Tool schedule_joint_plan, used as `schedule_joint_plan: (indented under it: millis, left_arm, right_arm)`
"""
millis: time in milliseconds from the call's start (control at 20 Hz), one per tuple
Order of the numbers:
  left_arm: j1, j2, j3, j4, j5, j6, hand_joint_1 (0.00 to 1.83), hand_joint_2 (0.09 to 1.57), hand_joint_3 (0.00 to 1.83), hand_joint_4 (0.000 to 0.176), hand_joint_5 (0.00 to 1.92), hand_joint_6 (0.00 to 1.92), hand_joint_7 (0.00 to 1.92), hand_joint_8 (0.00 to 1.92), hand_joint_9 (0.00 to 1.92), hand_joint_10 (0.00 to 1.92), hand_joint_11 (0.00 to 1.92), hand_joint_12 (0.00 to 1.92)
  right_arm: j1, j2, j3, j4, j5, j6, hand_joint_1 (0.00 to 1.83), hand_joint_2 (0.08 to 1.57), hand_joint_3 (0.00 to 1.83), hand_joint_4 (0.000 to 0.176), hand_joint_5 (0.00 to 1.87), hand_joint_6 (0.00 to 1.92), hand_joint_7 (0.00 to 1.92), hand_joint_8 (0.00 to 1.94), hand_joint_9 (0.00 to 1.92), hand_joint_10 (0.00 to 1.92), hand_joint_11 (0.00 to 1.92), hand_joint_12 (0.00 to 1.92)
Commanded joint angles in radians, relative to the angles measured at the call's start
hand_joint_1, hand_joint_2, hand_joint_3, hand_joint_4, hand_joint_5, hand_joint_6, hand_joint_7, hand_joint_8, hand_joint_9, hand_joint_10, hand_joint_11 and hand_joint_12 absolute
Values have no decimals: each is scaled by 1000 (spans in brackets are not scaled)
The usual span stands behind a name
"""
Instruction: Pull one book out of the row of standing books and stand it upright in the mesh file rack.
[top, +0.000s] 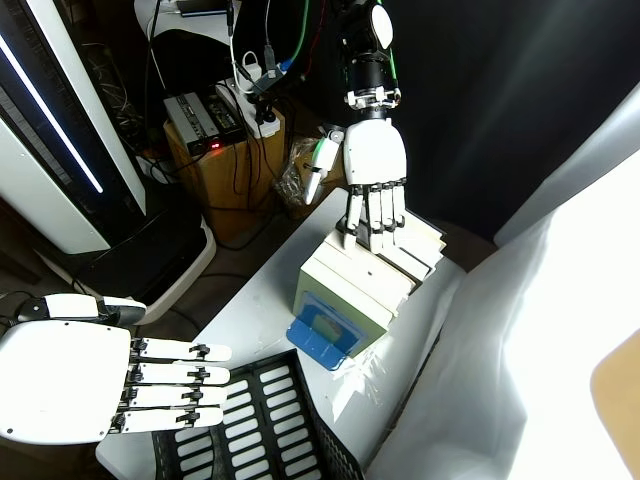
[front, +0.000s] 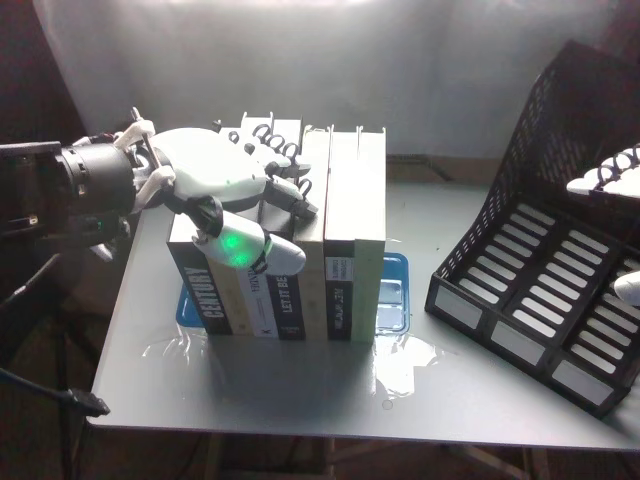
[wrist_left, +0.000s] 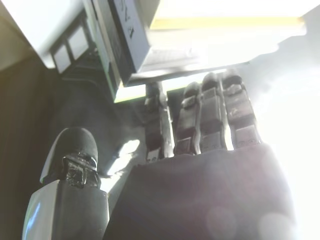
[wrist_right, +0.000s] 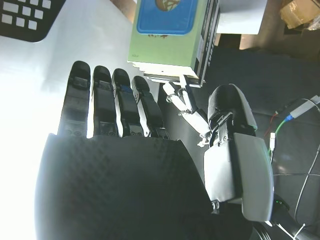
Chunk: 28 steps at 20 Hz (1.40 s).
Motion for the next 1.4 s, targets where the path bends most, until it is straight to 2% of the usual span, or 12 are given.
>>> schedule_joint_plan:
  millis: [0,50,250,400,600,700,800,850,900,950,1050,1350]
  left_arm:
    - [1,12,-5,21,-31,2,0,1195,0,111,523,52,0,0,0,0,0,0]
    - [1,16,-14,58,-28,2,0,1188,0,121,483,34,0,0,0,0,0,0]
    - [5,53,-80,157,-39,2,0,1174,0,105,569,63,0,0,0,0,0,0]
    - [5,76,-119,219,-54,2,0,1177,0,109,487,25,0,0,0,0,0,0]
    - [24,108,-174,258,-92,2,0,1179,0,82,483,18,0,0,0,0,0,0]
    - [34,120,-192,260,-105,2,0,1181,0,84,490,20,0,0,0,0,0,0]
    - [47,132,-206,261,-119,2,0,1194,3,51,501,23,0,0,0,0,0,0]
    - [53,138,-214,261,-123,2,0,1216,12,24,516,27,0,0,0,0,0,0]
    - [60,142,-220,261,-125,2,0,1216,12,24,516,27,0,0,0,0,0,0]
    - [68,146,-224,268,-129,2,0,1224,14,9,528,31,0,0,0,0,0,0]
    - [89,152,-232,273,-137,2,0,1225,12,0,487,10,0,0,0,0,0,0]
    - [135,166,-259,254,-159,2,0,1223,9,0,485,8,0,0,0,0,0,0]
  right_arm:
    - [5,10,8,22,92,9,169,1231,3,0,0,0,0,0,0,0,0,0]
    - [4,10,8,22,93,11,160,1228,1,0,0,0,0,0,0,0,0,0]
    - [-1,10,8,23,94,20,74,1196,0,0,0,0,0,0,0,0,0,0]
    - [-7,10,8,29,96,23,96,1203,0,0,0,0,0,0,0,0,0,0]
    - [-15,10,8,36,99,29,100,1211,0,0,0,0,0,0,0,0,0,0]
    - [-17,10,8,37,99,30,111,1214,0,0,0,0,0,0,0,0,0,0]
    - [-20,10,8,38,99,32,124,1217,1,0,0,0,0,0,0,0,0,0]
    - [-20,10,8,38,99,33,127,1219,2,0,0,0,0,0,0,0,0,0]
    - [-21,9,8,39,99,34,127,1219,2,0,0,0,0,0,0,0,0,0]
    - [-23,9,8,40,99,34,124,1219,2,0,0,0,0,0,0,0,0,0]
    - [-25,8,8,41,99,34,121,1225,4,0,0,0,0,0,0,0,0,0]
    - [-32,7,9,45,99,39,109,1218,1,0,0,0,0,0,0,0,0,0]
